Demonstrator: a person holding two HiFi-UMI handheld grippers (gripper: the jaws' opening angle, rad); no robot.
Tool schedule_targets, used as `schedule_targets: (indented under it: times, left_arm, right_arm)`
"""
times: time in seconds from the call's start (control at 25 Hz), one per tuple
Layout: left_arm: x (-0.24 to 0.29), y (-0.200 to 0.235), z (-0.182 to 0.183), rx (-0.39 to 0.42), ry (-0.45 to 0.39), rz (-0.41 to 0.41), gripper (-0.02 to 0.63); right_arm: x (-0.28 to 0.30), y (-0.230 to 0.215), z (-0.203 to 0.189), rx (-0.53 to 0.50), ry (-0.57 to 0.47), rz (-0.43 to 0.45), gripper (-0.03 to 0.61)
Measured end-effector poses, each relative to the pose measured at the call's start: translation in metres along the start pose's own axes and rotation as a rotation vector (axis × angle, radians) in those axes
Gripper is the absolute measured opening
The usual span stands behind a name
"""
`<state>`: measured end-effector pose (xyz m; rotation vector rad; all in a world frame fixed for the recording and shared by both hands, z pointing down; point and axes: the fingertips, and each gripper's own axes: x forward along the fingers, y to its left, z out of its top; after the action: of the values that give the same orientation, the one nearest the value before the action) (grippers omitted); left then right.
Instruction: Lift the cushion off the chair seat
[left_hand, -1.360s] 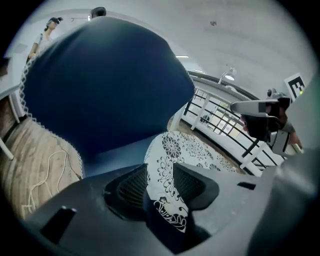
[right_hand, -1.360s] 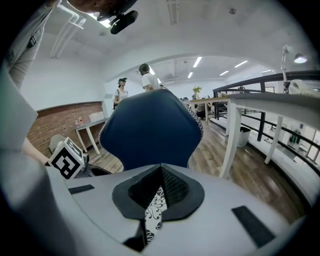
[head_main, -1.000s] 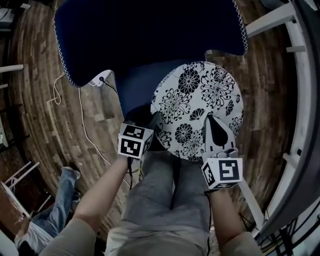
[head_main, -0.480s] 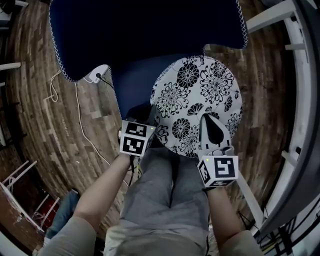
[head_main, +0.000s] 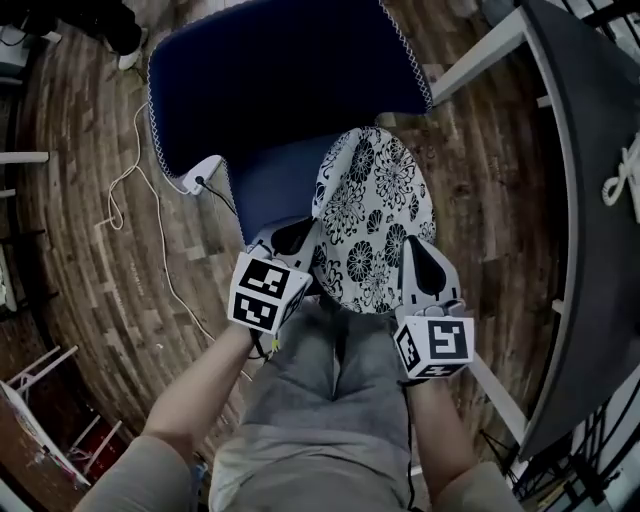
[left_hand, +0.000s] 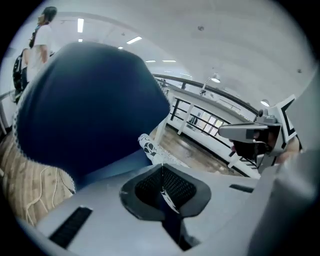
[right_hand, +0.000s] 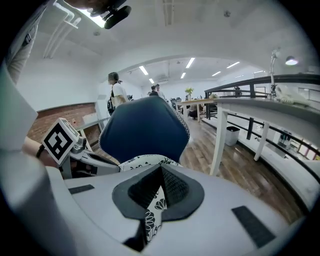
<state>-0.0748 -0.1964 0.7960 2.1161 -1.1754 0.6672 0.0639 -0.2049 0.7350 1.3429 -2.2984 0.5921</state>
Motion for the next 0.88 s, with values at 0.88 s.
schedule_targets:
  times: [0.88]
  left_arm:
    - [-0.292,-0.152,0.333,0.212,-0.418,-0.027,0.006]
  right_arm:
    - [-0.252,0.008,0.342,-0.222,-0.474,-0.063,0.002]
